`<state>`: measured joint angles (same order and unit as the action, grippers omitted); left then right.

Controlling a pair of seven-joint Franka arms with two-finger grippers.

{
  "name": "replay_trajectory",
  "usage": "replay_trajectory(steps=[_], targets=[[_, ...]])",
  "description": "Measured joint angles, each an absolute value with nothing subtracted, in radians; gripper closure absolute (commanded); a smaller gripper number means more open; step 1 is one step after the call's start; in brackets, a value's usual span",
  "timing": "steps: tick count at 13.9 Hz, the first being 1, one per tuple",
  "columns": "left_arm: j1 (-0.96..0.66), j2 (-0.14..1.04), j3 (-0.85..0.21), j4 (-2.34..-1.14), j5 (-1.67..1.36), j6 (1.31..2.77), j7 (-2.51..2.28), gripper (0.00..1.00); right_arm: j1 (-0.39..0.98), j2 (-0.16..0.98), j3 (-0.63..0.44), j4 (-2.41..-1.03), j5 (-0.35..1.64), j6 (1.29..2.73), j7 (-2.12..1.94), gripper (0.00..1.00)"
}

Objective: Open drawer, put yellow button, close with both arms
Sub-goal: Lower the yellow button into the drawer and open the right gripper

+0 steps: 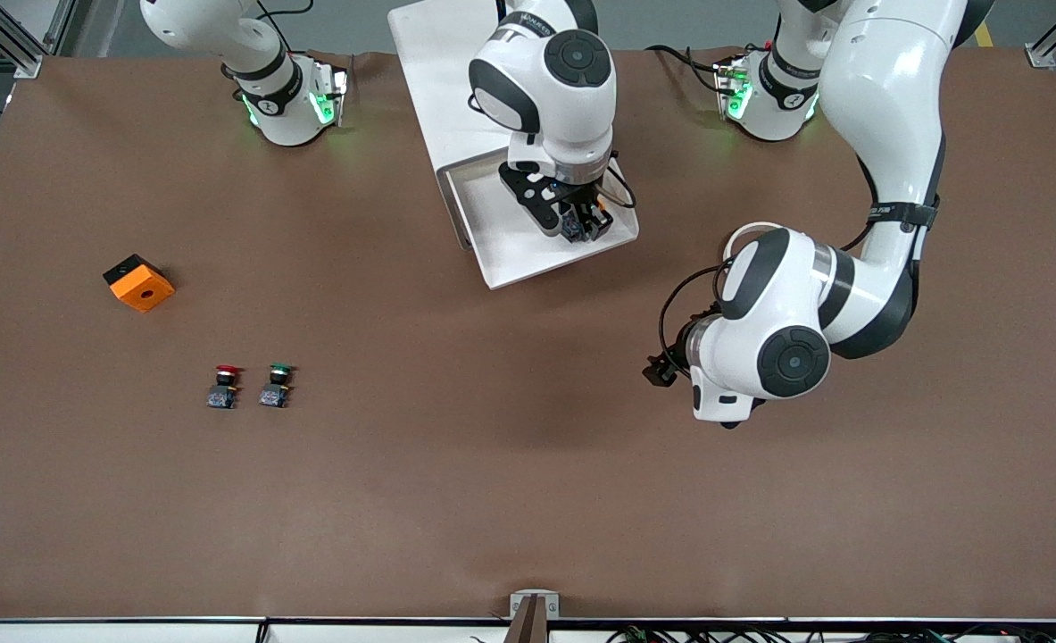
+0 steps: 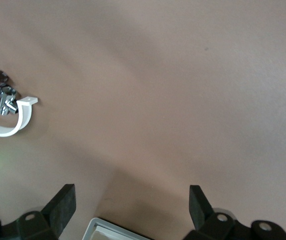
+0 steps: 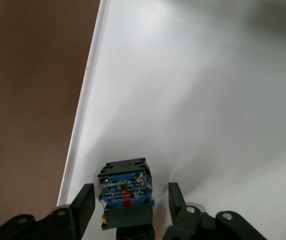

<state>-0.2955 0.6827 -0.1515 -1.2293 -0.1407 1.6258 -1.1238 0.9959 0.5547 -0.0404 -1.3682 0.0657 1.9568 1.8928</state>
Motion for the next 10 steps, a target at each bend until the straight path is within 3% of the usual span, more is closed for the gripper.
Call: replay_trajectory(steps=[6, 10], targets=[[-0.333, 0.677, -0.154, -1.229, -0.106, 1.727, -1.092, 0.0, 0.982, 0.556, -0.056, -1.329, 0.06, 1.945, 1.831, 0.0], [-0.374, 0.677, -0.157, -1.229, -0.069, 1.754, -1.092, 0.0, 0.908, 0.554, -0.059, -1.244, 0.061, 1.8, 1.695, 0.0]])
